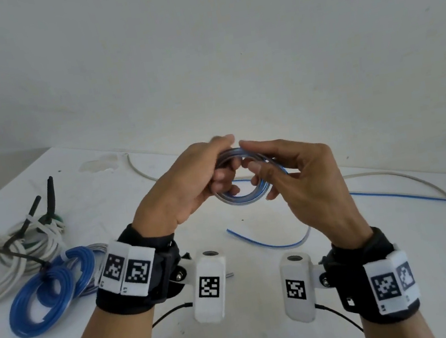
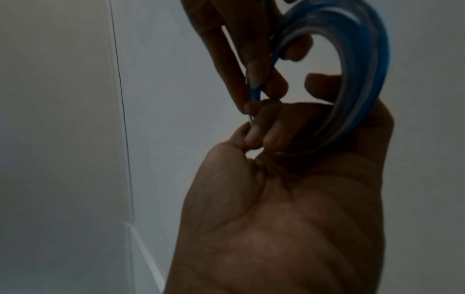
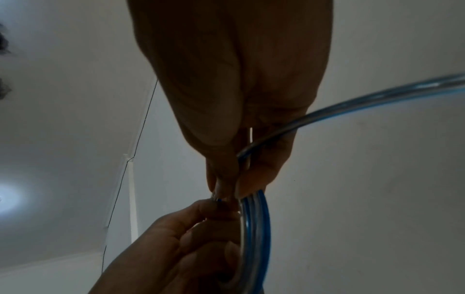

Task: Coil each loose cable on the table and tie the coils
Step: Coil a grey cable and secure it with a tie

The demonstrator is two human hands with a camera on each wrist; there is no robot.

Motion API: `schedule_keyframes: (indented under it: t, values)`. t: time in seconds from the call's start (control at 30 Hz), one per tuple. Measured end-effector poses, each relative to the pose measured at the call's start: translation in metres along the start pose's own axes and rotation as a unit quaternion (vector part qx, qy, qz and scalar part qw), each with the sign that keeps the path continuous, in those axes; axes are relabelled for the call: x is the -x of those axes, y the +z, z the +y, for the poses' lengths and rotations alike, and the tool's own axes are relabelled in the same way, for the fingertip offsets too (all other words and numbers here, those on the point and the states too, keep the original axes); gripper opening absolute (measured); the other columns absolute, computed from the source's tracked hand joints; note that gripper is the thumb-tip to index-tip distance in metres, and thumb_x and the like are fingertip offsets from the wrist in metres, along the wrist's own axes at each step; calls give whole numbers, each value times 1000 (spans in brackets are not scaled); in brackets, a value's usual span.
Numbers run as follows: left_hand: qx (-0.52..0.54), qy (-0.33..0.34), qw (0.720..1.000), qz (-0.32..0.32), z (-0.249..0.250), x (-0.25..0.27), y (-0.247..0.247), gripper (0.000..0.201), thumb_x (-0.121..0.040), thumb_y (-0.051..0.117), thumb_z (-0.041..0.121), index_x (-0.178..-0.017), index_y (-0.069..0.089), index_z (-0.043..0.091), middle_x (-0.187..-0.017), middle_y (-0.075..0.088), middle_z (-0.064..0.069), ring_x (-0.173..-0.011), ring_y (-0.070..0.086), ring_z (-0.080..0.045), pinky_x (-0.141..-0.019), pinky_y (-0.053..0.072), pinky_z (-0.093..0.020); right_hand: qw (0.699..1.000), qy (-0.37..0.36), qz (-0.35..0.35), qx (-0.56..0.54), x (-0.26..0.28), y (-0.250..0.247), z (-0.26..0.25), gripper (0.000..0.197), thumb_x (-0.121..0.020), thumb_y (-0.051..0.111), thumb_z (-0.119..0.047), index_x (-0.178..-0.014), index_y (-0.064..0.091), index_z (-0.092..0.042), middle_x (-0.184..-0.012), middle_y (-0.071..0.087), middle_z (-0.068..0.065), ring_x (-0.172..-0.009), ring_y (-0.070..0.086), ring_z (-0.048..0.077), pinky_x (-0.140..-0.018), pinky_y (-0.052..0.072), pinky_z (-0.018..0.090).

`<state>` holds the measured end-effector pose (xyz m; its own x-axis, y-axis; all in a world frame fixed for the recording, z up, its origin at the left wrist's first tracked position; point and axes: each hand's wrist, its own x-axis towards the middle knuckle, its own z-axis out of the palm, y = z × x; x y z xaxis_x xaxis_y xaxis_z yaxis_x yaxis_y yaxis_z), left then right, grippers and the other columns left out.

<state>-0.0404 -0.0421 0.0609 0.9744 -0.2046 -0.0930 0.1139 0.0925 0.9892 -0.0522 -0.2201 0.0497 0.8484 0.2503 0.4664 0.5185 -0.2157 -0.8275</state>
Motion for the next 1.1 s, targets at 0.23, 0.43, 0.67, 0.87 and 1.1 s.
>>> schedule_keyframes:
  t: [0.23, 0.43, 0.67, 0.87, 1.1]
  values:
    - [117, 70, 989, 52, 2, -6, -8, 44, -108, 38, 27, -66, 43, 16, -49, 24, 9, -41, 21, -9, -56, 38, -28, 995, -5, 77, -65, -1, 10, 0, 26, -99, 64, -8, -117, 71, -26, -98, 78, 0, -84, 77, 19, -58, 61, 29]
    - [276, 114, 952, 66, 7, -2, -10, 43, -107, 37, 26, -66, 41, 15, -51, 21, 7, -46, 18, -10, -51, 38, -23, 979, 8, 141, -149, 4, 43, -4, 26, -92, 72, -8, -115, 72, -22, -101, 78, 2, -90, 75, 18, -55, 61, 31]
    - [220, 95, 967, 81, 1, -7, -3, 33, -103, 37, 18, -74, 52, 11, -55, 34, 1, -49, 33, -14, -64, 46, -31, 980, -8, 156, -124, -1, 29, 4, 24, -94, 70, -7, -114, 73, -20, -96, 78, 1, -91, 74, 22, -51, 56, 27]
    - [30, 46, 998, 29, 0, -4, -11, 48, -107, 41, 42, -85, 64, 6, -55, 51, -5, -48, 46, -19, -62, 53, -33, 998, -3, 34, -44, -2, 3, 8, 25, -97, 66, -6, -113, 75, -23, -96, 78, -6, -86, 71, 16, -54, 54, 26]
    - [-138, 27, 990, -13, -4, 1, -8, 60, -107, 40, 45, -62, 57, 10, -50, 36, 1, -45, 36, -16, -70, 54, -31, 1000, 15, -11, -2, 0, -2, 7, 25, -97, 65, -8, -111, 77, -26, -94, 76, -9, -78, 65, 8, -53, 50, 21]
